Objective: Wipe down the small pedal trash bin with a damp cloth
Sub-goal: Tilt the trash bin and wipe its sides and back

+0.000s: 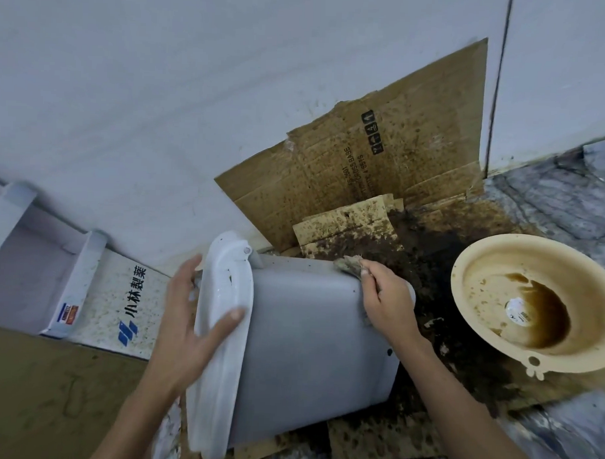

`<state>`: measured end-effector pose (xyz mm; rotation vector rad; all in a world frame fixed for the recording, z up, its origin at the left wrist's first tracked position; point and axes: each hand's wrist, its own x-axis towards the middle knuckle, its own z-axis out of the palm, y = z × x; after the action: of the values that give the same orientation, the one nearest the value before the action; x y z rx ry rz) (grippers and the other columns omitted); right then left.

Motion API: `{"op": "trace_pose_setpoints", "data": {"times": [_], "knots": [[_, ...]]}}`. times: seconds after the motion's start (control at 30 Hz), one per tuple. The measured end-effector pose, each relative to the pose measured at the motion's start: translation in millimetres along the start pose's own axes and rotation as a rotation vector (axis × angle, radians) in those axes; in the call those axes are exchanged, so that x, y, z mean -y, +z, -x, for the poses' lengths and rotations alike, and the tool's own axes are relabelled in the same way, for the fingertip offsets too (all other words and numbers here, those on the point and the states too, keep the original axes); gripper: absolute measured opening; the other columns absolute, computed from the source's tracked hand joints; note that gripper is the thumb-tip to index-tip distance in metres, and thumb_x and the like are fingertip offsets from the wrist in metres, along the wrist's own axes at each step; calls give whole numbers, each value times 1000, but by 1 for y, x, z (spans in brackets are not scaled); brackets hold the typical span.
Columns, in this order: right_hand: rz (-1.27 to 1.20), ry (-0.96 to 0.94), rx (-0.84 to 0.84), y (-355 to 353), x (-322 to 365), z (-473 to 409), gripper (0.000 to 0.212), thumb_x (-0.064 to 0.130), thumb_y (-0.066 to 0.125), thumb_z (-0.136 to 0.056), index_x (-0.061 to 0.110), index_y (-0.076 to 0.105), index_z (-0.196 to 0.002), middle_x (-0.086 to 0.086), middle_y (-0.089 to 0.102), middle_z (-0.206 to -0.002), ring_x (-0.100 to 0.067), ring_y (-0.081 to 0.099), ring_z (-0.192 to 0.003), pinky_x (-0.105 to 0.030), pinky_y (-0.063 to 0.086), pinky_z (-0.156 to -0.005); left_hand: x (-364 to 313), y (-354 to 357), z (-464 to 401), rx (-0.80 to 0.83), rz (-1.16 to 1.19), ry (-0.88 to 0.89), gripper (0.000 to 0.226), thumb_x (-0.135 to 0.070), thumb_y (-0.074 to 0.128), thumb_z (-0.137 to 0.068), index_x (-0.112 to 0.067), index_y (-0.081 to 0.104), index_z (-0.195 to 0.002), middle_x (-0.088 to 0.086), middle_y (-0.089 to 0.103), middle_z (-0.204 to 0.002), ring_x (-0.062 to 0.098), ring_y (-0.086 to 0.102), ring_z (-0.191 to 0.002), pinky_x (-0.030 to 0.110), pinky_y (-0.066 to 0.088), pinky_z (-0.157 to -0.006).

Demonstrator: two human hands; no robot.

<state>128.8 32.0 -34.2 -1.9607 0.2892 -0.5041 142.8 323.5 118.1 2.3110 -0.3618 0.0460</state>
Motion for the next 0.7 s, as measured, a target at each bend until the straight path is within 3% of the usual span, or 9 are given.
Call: {"op": "trace_pose_setpoints", "data": {"times": [0.03, 0.1, 0.17, 0.23, 0.3, 0.4, 0.5, 0.57, 0.7], "knots": [[0, 2, -1, -1, 1, 3, 31, 17, 46, -102, 9, 63, -127, -1, 67, -123, -14, 60, -114, -31, 48, -100, -9, -1, -15, 25, -11, -36, 96, -80, 68, -68, -54, 27, -151, -31, 30, -157, -18, 34, -136, 27, 30, -110], [-4, 16, -11, -3, 1, 8, 31, 18, 46, -102, 10, 63, -127, 0, 67, -123, -13, 59, -115, -26, 45, -100, -21, -2, -41, 127, -23, -94, 96, -78, 67, -66, -53, 30, -151, -24, 36, -157, 2, 42, -138, 34, 37, -112], [-13, 39, -19, -7, 1, 12, 32, 19, 46, -102, 11, 62, -128, 0, 66, -124, -12, 59, -115, -24, 44, -100, -33, -1, -62, 206, -20, -156, 98, -79, 66, -63, -48, 34, -150, -16, 44, -150, 17, 52, -132, 35, 47, -104], [-11, 44, -30, -11, 1, 16, 32, 19, 46, -102, 11, 62, -128, 0, 66, -124, -10, 58, -115, -26, 45, -101, -45, 2, -83, 261, -120, -185, 105, -81, 67, -60, -41, 35, -151, -10, 46, -146, 19, 53, -127, 33, 46, -98], [0, 38, -44, -14, 2, 19, 31, 19, 47, -101, 11, 63, -127, 0, 67, -123, -10, 59, -114, -29, 47, -101, -56, 8, -101, 291, -242, -208, 102, -75, 76, -65, -34, 39, -151, -4, 48, -149, 22, 51, -130, 41, 44, -106], [20, 44, -59, -18, 4, 22, 31, 16, 48, -101, 10, 63, -126, -2, 67, -122, -12, 60, -113, -32, 48, -101, -62, 18, -112, 230, -243, -236, 85, -62, 87, -64, -38, 54, -138, -3, 58, -137, 20, 60, -116, 40, 52, -97], [12, 62, -70, -22, 5, 25, 29, 13, 49, -100, 9, 64, -124, -1, 68, -121, -12, 60, -111, -34, 49, -100, -65, 23, -106, 153, -185, -220, 86, -62, 90, -53, -38, 62, -130, -6, 64, -123, 12, 64, -102, 34, 56, -83], [12, 78, -76, -26, 7, 29, 29, 13, 50, -100, 8, 65, -124, -2, 67, -122, -13, 60, -113, -32, 48, -101, -68, 24, -103, 124, -149, -210, 88, -63, 91, -47, -38, 64, -127, -8, 67, -120, 11, 66, -101, 35, 58, -85], [0, 103, -115, -34, 18, 28, 30, 14, 49, -100, 10, 63, -126, 4, 64, -120, -8, 57, -112, -19, 40, -98, -79, 18, -98, 108, -112, -134, 98, -68, 90, -39, -39, 64, -129, -17, 64, -122, 2, 62, -108, 23, 51, -84]]}}
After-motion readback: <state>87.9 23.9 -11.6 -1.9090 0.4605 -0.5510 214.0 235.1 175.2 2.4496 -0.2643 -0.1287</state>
